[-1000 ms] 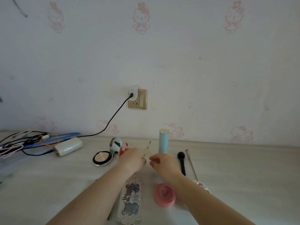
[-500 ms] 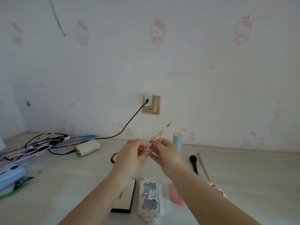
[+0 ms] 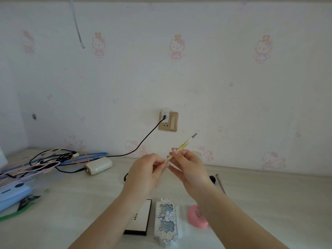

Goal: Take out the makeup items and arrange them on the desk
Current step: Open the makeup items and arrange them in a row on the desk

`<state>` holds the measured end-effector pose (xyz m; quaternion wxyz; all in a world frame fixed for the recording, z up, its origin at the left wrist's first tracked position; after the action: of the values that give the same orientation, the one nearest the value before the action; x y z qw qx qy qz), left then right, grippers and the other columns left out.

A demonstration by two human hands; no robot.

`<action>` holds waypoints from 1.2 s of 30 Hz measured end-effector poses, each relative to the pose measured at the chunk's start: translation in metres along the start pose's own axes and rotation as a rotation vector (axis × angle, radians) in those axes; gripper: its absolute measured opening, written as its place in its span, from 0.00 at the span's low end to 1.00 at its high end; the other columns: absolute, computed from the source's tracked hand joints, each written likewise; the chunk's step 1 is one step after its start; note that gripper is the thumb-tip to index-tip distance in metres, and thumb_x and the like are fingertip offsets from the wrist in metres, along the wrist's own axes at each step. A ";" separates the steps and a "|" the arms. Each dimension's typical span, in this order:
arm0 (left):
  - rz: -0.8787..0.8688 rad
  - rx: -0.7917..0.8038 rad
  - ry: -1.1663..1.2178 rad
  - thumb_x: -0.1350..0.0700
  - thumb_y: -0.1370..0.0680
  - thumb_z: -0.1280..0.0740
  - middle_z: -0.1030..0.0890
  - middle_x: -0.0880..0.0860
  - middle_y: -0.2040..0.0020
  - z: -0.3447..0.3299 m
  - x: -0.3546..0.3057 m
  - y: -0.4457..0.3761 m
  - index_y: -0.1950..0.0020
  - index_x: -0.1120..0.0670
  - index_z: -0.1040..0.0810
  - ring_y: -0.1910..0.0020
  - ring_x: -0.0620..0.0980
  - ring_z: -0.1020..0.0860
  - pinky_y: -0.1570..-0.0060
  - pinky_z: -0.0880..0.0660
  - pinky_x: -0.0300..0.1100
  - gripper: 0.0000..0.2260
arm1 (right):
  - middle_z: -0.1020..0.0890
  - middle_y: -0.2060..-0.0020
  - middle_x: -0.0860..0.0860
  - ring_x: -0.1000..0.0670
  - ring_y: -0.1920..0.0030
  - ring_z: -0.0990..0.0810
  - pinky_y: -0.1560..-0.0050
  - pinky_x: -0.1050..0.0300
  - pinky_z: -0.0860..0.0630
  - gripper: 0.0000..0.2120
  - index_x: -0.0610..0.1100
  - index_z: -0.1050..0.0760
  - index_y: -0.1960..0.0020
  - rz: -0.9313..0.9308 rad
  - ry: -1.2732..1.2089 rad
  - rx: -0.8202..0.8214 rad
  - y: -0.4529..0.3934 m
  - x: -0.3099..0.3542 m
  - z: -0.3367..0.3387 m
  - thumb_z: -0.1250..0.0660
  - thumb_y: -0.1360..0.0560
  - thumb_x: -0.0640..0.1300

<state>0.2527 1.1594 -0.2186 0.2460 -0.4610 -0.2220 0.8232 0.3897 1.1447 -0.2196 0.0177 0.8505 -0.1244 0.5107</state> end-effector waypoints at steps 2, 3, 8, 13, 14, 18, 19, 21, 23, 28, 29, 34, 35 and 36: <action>0.020 -0.012 -0.012 0.58 0.26 0.30 0.17 0.49 0.64 0.008 0.007 0.005 0.57 0.55 0.19 0.63 0.46 0.20 0.57 0.25 0.40 0.02 | 0.18 0.67 0.52 0.57 0.65 0.18 0.61 0.59 0.20 0.05 0.44 0.24 0.58 0.016 -0.151 -0.107 -0.009 0.016 0.014 0.35 0.23 0.39; 0.025 -0.018 -0.027 0.58 0.26 0.30 0.17 0.47 0.63 0.011 0.011 0.007 0.57 0.53 0.19 0.62 0.44 0.21 0.57 0.25 0.38 0.01 | 0.17 0.66 0.52 0.57 0.63 0.18 0.60 0.59 0.20 0.05 0.44 0.24 0.57 0.046 -0.189 -0.157 -0.014 0.027 0.025 0.36 0.23 0.39; 0.012 0.012 -0.138 0.55 0.25 0.31 0.19 0.43 0.58 0.017 0.022 0.009 0.55 0.50 0.19 0.57 0.41 0.22 0.54 0.26 0.39 0.01 | 0.19 0.62 0.48 0.53 0.60 0.21 0.53 0.58 0.21 0.04 0.41 0.22 0.56 0.041 0.318 -0.151 -0.018 0.035 0.050 0.33 0.24 0.41; 0.035 0.091 -0.222 0.54 0.24 0.32 0.17 0.44 0.55 -0.001 0.029 0.005 0.50 0.49 0.18 0.55 0.44 0.20 0.52 0.25 0.42 0.05 | 0.21 0.68 0.50 0.57 0.68 0.23 0.66 0.67 0.25 0.05 0.43 0.22 0.59 -0.050 0.659 -0.050 -0.024 -0.006 0.052 0.32 0.25 0.41; 0.064 0.115 -0.215 0.55 0.24 0.32 0.16 0.44 0.54 -0.008 0.035 0.005 0.49 0.50 0.18 0.55 0.44 0.19 0.50 0.24 0.42 0.06 | 0.21 0.69 0.50 0.58 0.70 0.23 0.67 0.67 0.26 0.04 0.44 0.21 0.59 -0.065 0.715 -0.044 -0.028 -0.014 0.056 0.32 0.25 0.42; 0.252 0.212 -0.073 0.55 0.26 0.30 0.15 0.50 0.55 -0.037 0.058 0.005 0.51 0.52 0.21 0.55 0.46 0.18 0.50 0.23 0.42 0.04 | 0.21 0.66 0.50 0.55 0.66 0.22 0.63 0.64 0.24 0.04 0.43 0.23 0.52 -0.121 0.871 -0.061 -0.042 -0.037 0.068 0.31 0.26 0.42; 0.297 0.228 -0.060 0.55 0.26 0.29 0.16 0.50 0.57 -0.043 0.061 0.004 0.55 0.51 0.23 0.56 0.46 0.18 0.52 0.23 0.41 0.04 | 0.20 0.65 0.49 0.54 0.64 0.21 0.61 0.62 0.23 0.08 0.44 0.26 0.49 -0.129 0.882 -0.084 -0.045 -0.041 0.070 0.30 0.26 0.43; 0.383 0.258 -0.010 0.55 0.28 0.28 0.16 0.52 0.58 -0.057 0.070 0.001 0.60 0.53 0.27 0.59 0.47 0.18 0.61 0.26 0.37 0.08 | 0.19 0.63 0.49 0.52 0.61 0.19 0.57 0.58 0.21 0.15 0.46 0.33 0.46 -0.140 0.893 -0.135 -0.050 -0.048 0.074 0.29 0.27 0.44; 0.453 0.302 0.105 0.58 0.27 0.27 0.16 0.56 0.56 -0.072 0.074 -0.003 0.61 0.55 0.27 0.63 0.46 0.18 0.70 0.29 0.32 0.09 | 0.19 0.63 0.50 0.51 0.60 0.18 0.53 0.55 0.20 0.17 0.46 0.34 0.46 -0.143 0.945 -0.167 -0.054 -0.053 0.076 0.29 0.28 0.46; 0.465 0.339 0.099 0.58 0.27 0.28 0.16 0.55 0.57 -0.097 0.078 -0.013 0.62 0.52 0.26 0.60 0.49 0.18 0.61 0.25 0.40 0.08 | 0.17 0.57 0.49 0.50 0.56 0.17 0.49 0.50 0.20 0.13 0.48 0.32 0.50 -0.154 1.133 -0.167 -0.064 -0.067 0.085 0.30 0.28 0.49; 0.459 0.342 0.068 0.58 0.28 0.28 0.16 0.54 0.57 -0.101 0.079 -0.015 0.62 0.51 0.25 0.59 0.49 0.19 0.57 0.25 0.42 0.07 | 0.18 0.56 0.48 0.49 0.56 0.18 0.50 0.50 0.20 0.14 0.48 0.32 0.50 -0.162 1.141 -0.172 -0.066 -0.069 0.088 0.30 0.28 0.49; 0.411 0.369 -0.120 0.52 0.27 0.29 0.20 0.47 0.54 -0.112 0.084 -0.019 0.59 0.48 0.23 0.49 0.43 0.24 0.49 0.28 0.38 0.04 | 0.19 0.55 0.49 0.50 0.55 0.20 0.59 0.57 0.25 0.14 0.47 0.33 0.49 -0.181 1.196 -0.189 -0.070 -0.076 0.093 0.31 0.28 0.50; 0.394 0.369 -0.165 0.52 0.26 0.30 0.20 0.47 0.53 -0.113 0.084 -0.020 0.58 0.49 0.23 0.46 0.44 0.25 0.49 0.29 0.38 0.04 | 0.20 0.55 0.50 0.51 0.56 0.21 0.62 0.59 0.28 0.13 0.47 0.33 0.50 -0.180 1.222 -0.184 -0.070 -0.076 0.094 0.31 0.27 0.50; 0.381 0.370 -0.204 0.51 0.26 0.30 0.20 0.48 0.51 -0.115 0.085 -0.020 0.57 0.50 0.22 0.43 0.45 0.25 0.48 0.29 0.38 0.04 | 0.22 0.56 0.51 0.51 0.57 0.23 0.62 0.60 0.30 0.12 0.47 0.32 0.50 -0.179 1.245 -0.178 -0.070 -0.077 0.095 0.31 0.27 0.49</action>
<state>0.3185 1.2427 -0.3166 0.1430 -0.3565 -0.0011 0.9233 0.4529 1.2124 -0.3255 0.2000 0.3968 -0.0611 0.8938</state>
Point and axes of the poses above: each hand's wrist, its own y-axis away from the middle knuckle, its own z-axis out of the back of the hand, x = y × z, the point moved 4 cm from there along -y, towards the middle knuckle
